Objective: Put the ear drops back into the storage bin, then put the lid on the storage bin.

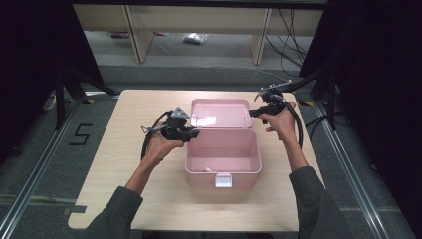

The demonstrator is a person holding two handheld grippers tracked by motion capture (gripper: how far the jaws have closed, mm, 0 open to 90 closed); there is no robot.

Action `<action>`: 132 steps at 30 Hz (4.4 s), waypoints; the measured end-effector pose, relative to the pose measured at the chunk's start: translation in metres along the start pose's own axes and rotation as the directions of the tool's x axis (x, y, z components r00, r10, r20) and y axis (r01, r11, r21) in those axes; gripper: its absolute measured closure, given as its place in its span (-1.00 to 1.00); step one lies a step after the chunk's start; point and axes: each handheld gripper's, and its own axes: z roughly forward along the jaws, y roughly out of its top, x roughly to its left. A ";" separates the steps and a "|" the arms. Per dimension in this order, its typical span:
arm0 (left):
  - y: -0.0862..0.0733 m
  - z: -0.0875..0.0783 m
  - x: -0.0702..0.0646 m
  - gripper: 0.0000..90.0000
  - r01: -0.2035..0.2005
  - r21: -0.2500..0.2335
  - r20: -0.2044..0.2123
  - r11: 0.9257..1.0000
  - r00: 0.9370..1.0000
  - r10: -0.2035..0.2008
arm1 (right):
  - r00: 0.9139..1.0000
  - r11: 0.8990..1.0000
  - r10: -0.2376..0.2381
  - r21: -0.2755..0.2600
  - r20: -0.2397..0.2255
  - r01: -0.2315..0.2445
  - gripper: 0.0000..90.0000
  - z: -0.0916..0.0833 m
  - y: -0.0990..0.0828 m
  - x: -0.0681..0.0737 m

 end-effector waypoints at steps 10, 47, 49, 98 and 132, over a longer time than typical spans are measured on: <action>-0.001 -0.001 -0.004 0.70 -0.001 -0.002 0.006 1.000 1.000 0.001 | 1.000 1.000 -0.016 -0.026 0.017 0.016 0.28 0.010 0.008 -0.003; -0.002 -0.001 -0.005 0.69 -0.019 -0.001 -0.002 1.000 1.000 0.019 | 0.991 1.000 -0.017 0.025 0.132 0.014 0.55 0.053 0.022 0.002; -0.002 -0.001 -0.005 0.69 -0.019 -0.002 -0.001 1.000 1.000 0.019 | 0.991 1.000 -0.011 0.026 0.135 0.008 0.55 0.053 0.023 0.003; -0.002 0.000 -0.007 0.69 -0.023 -0.010 -0.014 1.000 1.000 0.023 | 0.973 0.999 0.012 0.047 0.229 -0.023 0.81 0.057 0.027 0.010; 0.000 0.003 -0.007 0.69 -0.016 -0.010 -0.034 1.000 0.999 0.016 | 0.985 0.997 0.073 0.007 0.156 -0.075 0.79 0.042 0.033 0.010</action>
